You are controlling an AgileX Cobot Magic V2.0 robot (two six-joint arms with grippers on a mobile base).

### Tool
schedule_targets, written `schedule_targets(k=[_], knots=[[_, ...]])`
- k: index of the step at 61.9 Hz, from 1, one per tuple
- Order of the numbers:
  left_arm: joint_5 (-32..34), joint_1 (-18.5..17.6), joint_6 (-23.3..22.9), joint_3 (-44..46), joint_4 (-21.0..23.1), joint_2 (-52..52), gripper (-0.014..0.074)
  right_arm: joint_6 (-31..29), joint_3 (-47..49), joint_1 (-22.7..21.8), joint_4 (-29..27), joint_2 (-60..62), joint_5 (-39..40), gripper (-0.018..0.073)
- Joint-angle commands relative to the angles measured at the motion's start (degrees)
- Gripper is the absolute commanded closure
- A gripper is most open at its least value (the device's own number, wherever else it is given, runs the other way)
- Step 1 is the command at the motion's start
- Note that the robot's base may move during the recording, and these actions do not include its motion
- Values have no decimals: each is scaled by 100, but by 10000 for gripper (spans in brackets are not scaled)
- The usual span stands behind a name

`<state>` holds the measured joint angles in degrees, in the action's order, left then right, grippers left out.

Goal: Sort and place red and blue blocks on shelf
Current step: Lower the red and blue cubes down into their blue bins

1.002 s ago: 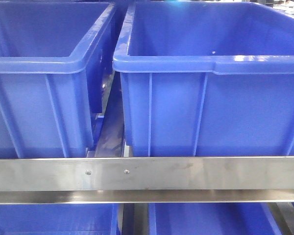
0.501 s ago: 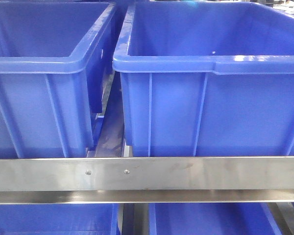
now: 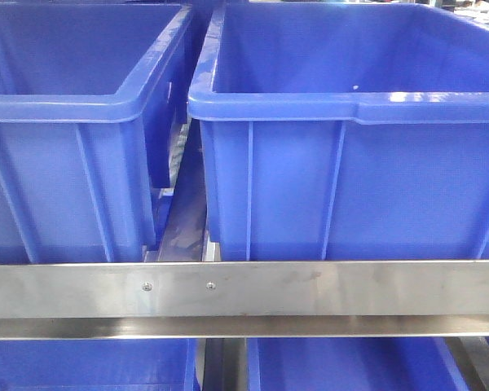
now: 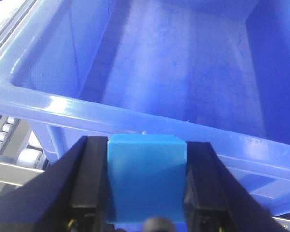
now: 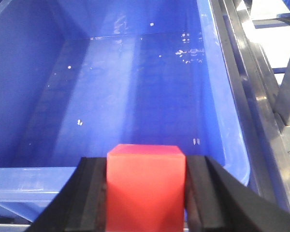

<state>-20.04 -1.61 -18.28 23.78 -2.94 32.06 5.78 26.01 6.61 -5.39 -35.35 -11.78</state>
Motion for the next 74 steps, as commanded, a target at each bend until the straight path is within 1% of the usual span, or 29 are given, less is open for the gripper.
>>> schedule_targets(k=[1, 35, 53, 64, 74], knots=[[463, 11, -63, 165, 0, -7, 472, -42, 164, -22, 46, 13, 520, 508], [450, 11, -63, 165, 12, -7, 472, -42, 164, -22, 46, 13, 526, 508], [637, 11, -63, 179, 20, -7, 472, -42, 190, -22, 41, 13, 706, 508], [963, 11, -63, 290, 31, 5, 472, -42, 504, -22, 41, -28, 762, 508], [1049, 11, -63, 631, 31, 227, 472, -42, 977, -22, 41, -472, 694, 508]])
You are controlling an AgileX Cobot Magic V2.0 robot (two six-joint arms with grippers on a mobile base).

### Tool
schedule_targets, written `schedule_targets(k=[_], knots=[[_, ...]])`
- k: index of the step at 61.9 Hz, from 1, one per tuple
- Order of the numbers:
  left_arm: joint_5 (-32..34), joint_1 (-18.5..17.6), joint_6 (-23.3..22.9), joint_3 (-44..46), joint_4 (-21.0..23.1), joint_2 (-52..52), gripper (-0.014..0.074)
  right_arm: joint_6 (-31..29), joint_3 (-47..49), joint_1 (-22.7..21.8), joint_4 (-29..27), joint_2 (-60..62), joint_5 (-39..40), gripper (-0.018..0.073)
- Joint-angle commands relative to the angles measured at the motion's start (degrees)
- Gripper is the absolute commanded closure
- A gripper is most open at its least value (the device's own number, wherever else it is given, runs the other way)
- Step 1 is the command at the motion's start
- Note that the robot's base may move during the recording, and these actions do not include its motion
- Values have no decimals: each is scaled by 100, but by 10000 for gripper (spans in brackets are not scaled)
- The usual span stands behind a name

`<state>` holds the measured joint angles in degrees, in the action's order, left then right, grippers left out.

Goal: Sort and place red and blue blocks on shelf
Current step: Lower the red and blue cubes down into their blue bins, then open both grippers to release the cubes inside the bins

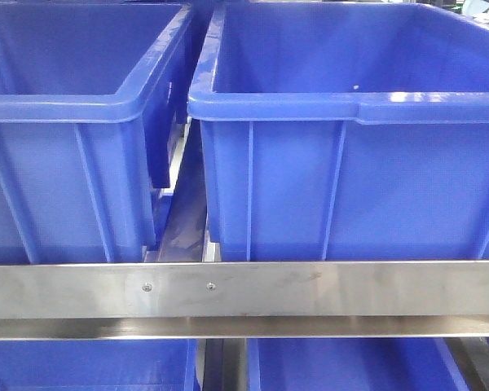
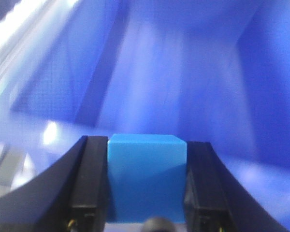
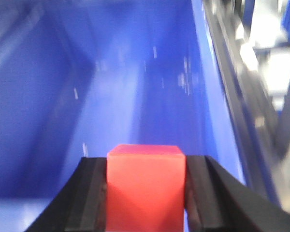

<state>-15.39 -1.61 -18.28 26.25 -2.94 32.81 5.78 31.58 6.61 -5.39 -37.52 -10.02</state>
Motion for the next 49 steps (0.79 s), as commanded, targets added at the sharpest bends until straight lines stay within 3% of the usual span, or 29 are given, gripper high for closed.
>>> schedule_targets(k=[1, 49], knots=[[584, 11, -63, 426, 31, 211, 472, -42, 469, -22, 41, -312, 507, 508], [881, 11, -63, 2400, 20, 3269, 471, -42, 2186, -22, 47, -3138, 1071, 508]])
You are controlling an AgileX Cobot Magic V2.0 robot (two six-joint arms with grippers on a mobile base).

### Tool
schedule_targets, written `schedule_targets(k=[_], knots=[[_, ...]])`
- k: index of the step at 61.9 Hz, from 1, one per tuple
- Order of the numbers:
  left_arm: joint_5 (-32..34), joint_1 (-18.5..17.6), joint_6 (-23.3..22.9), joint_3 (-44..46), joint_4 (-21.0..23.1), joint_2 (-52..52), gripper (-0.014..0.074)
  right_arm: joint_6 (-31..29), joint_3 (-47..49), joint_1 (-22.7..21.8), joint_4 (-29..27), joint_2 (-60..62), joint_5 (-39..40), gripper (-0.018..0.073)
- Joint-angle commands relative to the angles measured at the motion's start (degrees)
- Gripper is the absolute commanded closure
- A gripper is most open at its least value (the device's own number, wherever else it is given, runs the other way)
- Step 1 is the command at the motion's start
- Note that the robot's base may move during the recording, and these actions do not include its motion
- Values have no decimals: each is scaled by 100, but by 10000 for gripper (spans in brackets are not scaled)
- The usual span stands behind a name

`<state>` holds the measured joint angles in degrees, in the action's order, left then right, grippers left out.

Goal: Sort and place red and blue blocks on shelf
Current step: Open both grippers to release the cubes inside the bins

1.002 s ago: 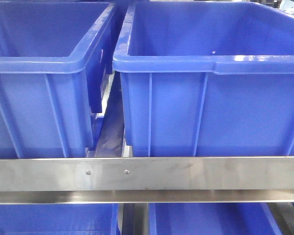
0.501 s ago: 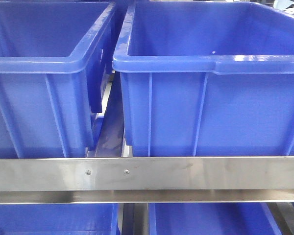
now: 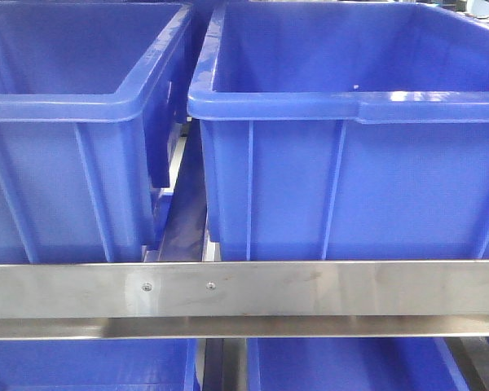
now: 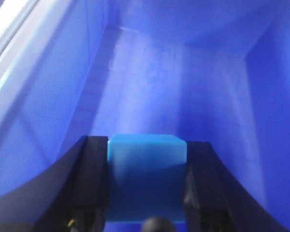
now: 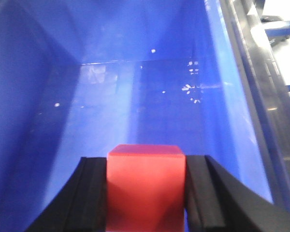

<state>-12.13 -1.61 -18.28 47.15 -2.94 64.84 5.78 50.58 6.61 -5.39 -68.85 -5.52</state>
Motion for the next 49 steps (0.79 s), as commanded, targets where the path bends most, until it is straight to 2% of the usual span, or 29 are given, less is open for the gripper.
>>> schedule_targets(k=[1, 21, 26, 31, 37, 42, 49], knots=[[570, 11, -63, 324, 20, 117, 471, -42, 285, -22, 47, -31, 647, 508], [618, 11, -63, 434, 79, 419, 471, -42, 285, -22, 47, -124, 801, 502], [631, -1, -63, 434, 153, 430, 468, -42, 285, -22, 47, -124, 801, 454], [659, -10, -63, 434, 189, 430, 455, -42, 285, -22, 47, -131, 801, 341], [684, -10, -63, 434, 189, 430, 360, -42, 285, -22, 47, -164, 800, 157], [699, -10, -63, 434, 193, 430, 206, -42, 285, -22, 47, -171, 745, 60], [699, -10, -63, 434, 294, 430, 74, -42, 285, -22, 47, -171, 668, 41]])
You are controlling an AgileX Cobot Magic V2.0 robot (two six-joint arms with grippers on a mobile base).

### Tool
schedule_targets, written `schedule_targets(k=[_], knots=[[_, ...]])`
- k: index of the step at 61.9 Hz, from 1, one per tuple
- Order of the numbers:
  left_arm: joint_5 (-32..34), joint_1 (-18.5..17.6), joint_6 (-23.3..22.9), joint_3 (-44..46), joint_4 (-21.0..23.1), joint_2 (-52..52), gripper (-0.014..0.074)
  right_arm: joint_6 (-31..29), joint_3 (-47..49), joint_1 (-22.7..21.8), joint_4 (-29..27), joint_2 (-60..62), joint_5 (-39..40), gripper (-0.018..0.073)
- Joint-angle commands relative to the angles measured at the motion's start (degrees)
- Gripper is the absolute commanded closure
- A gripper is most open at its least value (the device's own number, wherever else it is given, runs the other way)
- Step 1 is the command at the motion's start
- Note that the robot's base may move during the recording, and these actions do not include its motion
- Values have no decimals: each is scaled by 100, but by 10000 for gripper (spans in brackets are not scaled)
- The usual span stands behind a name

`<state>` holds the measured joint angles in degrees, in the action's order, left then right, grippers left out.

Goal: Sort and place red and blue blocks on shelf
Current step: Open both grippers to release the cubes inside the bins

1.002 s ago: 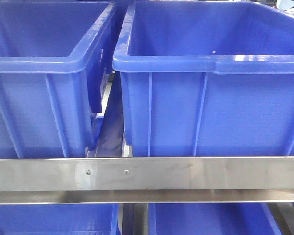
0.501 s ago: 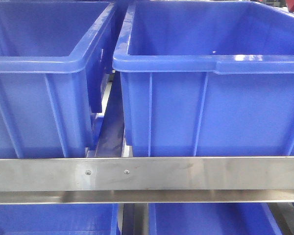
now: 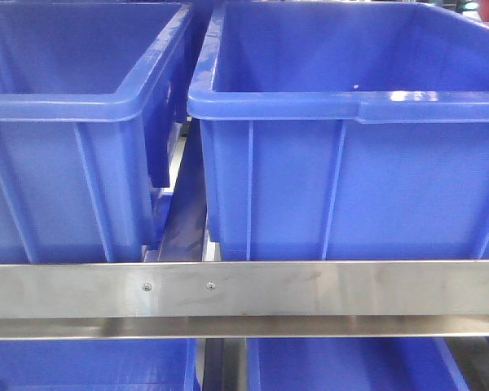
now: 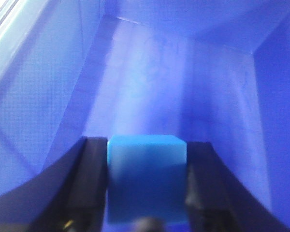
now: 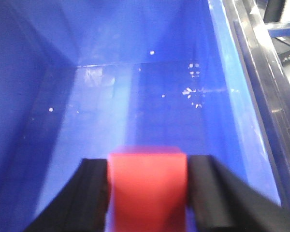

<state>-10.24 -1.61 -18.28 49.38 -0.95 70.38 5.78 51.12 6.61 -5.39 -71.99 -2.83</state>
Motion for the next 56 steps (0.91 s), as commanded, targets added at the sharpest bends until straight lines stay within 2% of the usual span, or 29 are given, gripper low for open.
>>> schedule_targets(k=[1, 17, 24, 30, 36, 40, 47, 56], knots=[[509, -10, -63, 211, 95, -124, 69, -42, 230, -22, 47, 142, 399, 41], [498, -10, -63, 211, 95, -124, 79, -42, 230, -22, 47, 142, 523, 41], [476, -10, -63, 211, 95, -124, 162, -42, 230, -22, 47, 142, 528, 52], [450, -10, -63, 211, 95, -124, 290, -42, 230, -22, 47, 142, 528, 134], [450, -10, -63, 211, 95, -124, 485, -42, 230, -22, 47, 142, 528, 263], [450, -10, -63, 211, 95, -124, 455, -42, 230, -22, 47, 142, 528, 356], [450, -10, -63, 211, 95, -124, 471, -42, 230, -22, 47, 142, 528, 513], [494, -10, -63, 211, 95, -124, 472, -42, 230, -22, 47, 142, 528, 502]])
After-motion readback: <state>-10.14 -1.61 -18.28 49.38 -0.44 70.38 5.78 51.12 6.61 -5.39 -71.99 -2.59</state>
